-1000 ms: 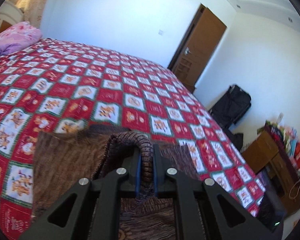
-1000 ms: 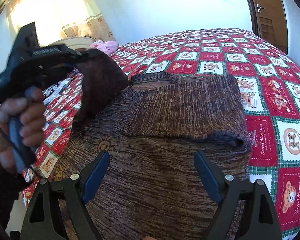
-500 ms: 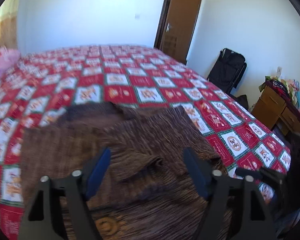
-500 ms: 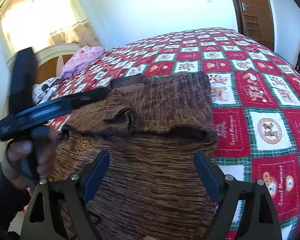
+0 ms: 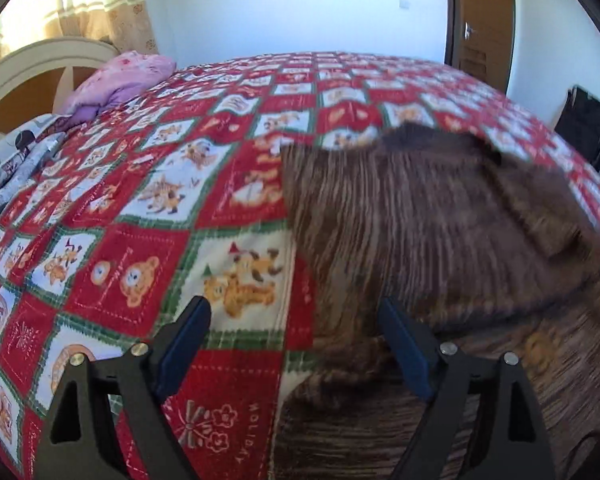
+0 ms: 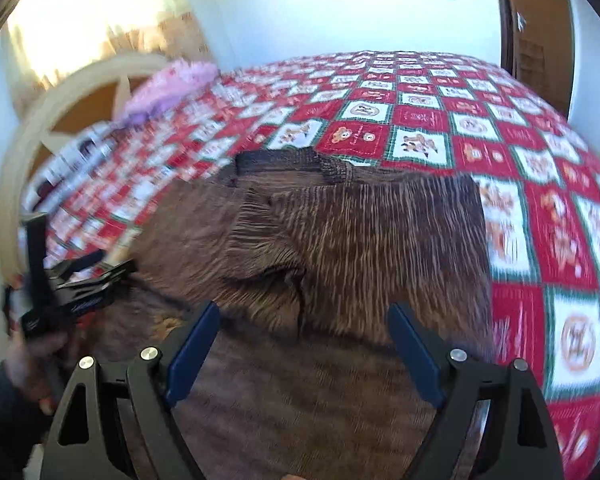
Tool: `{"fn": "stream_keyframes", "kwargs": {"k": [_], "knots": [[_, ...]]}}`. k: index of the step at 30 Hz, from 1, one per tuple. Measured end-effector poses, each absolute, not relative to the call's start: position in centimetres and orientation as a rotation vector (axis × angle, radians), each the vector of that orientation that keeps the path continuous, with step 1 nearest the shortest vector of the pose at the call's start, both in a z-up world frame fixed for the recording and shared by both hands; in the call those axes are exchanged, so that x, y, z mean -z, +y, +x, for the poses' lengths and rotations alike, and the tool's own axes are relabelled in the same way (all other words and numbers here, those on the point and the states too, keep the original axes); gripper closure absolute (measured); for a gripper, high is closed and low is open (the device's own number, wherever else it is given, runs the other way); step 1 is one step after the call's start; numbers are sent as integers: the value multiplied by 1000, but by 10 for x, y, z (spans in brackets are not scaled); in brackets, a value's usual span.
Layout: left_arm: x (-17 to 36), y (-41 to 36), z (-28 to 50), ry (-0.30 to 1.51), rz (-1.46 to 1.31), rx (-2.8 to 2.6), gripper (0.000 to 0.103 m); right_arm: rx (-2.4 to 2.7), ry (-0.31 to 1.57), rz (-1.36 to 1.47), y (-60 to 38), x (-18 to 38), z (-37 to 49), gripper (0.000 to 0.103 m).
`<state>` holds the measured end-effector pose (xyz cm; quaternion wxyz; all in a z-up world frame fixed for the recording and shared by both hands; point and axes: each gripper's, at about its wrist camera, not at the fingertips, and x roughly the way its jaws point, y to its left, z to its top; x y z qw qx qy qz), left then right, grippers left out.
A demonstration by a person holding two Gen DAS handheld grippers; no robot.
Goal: Fold small clothes
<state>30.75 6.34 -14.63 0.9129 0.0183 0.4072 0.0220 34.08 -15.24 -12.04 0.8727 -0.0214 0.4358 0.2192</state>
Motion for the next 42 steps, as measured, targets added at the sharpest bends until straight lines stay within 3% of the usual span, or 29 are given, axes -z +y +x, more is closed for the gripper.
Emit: {"fn": "stream_keyframes", "kwargs": {"k": [6,9,16,24,29,34,42], "knots": [[153,67,313,870,12,-90,1,-457,985,-209,-106,147,366,17],[156,77,307,881,-36,-75,1,-389,962,-266,-104,153,377,17],[158,82,305,871,-78,-63,1,-92,957,12,-194,138,413,17],[157,78,303,850,-46,-92,0,-257,831,-35,-149,113,379,17],[157,78,303,849,-46,-95,0,-320,890,-177,-115,129,396,17],[156,78,301,837,-44,-99,0,-38,944,-5,-182,139,443,17],[155,81,296,815,-63,-90,0,-369,898,2,-160,114,367,17]]}}
